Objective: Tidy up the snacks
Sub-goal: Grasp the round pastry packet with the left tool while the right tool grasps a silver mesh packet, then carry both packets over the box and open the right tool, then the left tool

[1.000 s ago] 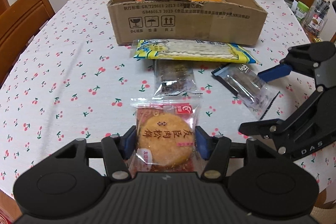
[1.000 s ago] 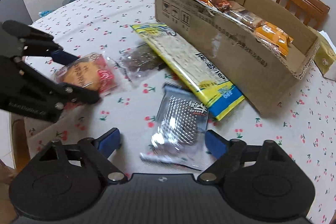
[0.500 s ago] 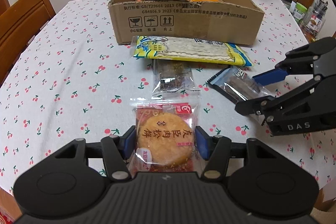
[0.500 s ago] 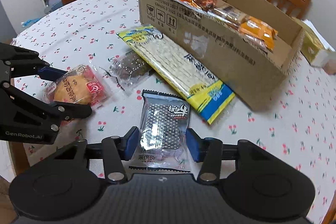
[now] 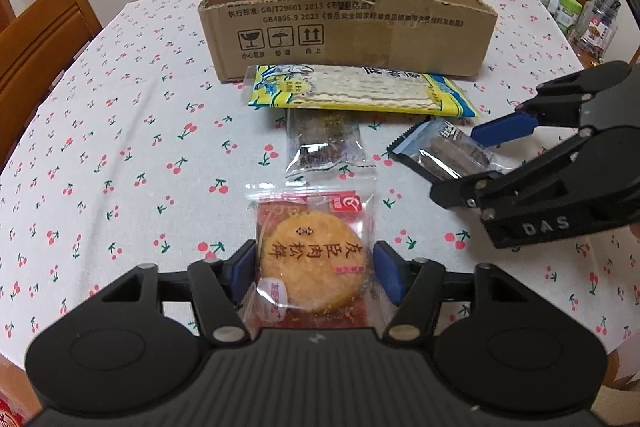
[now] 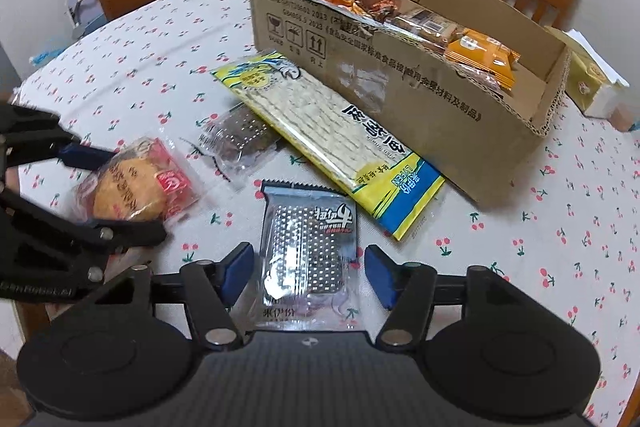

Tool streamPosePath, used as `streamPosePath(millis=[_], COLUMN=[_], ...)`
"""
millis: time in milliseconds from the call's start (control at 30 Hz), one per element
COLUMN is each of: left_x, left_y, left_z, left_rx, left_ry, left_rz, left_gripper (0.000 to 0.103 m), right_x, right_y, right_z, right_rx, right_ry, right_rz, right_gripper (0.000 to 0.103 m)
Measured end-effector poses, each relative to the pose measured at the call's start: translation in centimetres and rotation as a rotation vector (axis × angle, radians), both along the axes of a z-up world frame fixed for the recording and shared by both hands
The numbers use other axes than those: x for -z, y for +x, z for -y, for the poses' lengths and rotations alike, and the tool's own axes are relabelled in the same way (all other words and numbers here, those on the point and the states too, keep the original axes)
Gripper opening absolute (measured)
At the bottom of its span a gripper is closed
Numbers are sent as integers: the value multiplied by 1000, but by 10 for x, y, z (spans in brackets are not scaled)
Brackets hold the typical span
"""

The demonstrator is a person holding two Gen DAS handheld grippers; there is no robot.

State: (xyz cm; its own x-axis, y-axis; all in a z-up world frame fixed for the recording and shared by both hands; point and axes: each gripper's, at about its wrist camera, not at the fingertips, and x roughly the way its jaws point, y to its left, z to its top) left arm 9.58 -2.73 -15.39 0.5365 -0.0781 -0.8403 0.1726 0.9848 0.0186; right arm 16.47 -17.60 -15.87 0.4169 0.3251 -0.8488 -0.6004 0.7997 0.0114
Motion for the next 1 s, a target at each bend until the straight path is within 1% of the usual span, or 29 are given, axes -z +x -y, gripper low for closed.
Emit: streamPosePath(millis=[133,167,200,267,300,533,733,900,1000], left_x=[2,2,2,1,1,-3,-21,-46,-62], left_y=[-1,-1,-1,0,0,1,-2,1,6], left_z=[-1,-1,-2,-2,-2,-8,-13,-22,-27], left_rx=[-13,-13,-13,-11,-7,27,92,152,199], left_ry=[-10,-12,-15,-17,-18,-30,-30,-52,-61], left_rz=[-4,-3,-2,-1,-3,-23,-36,-39,-34], left_gripper=[65,65,62,60,56,55,55,55,55], right_x=[1,1,1,-1,-2,-10,-28,-55,-76], right_y=[-1,-1,-2,-3,-3,-9,-13,-14,-11], right_z=[-3,-3,-3,-3,-3,2,12,20,24], right_rx=[11,13,14,23,25,43,67,74,68], right_ry=[0,1,1,1,0,2,33,55,70], right_rz=[10,13,15,18,14,-14,-33,-21,10], right_gripper=[67,65,64,53,51,50,50,50,50])
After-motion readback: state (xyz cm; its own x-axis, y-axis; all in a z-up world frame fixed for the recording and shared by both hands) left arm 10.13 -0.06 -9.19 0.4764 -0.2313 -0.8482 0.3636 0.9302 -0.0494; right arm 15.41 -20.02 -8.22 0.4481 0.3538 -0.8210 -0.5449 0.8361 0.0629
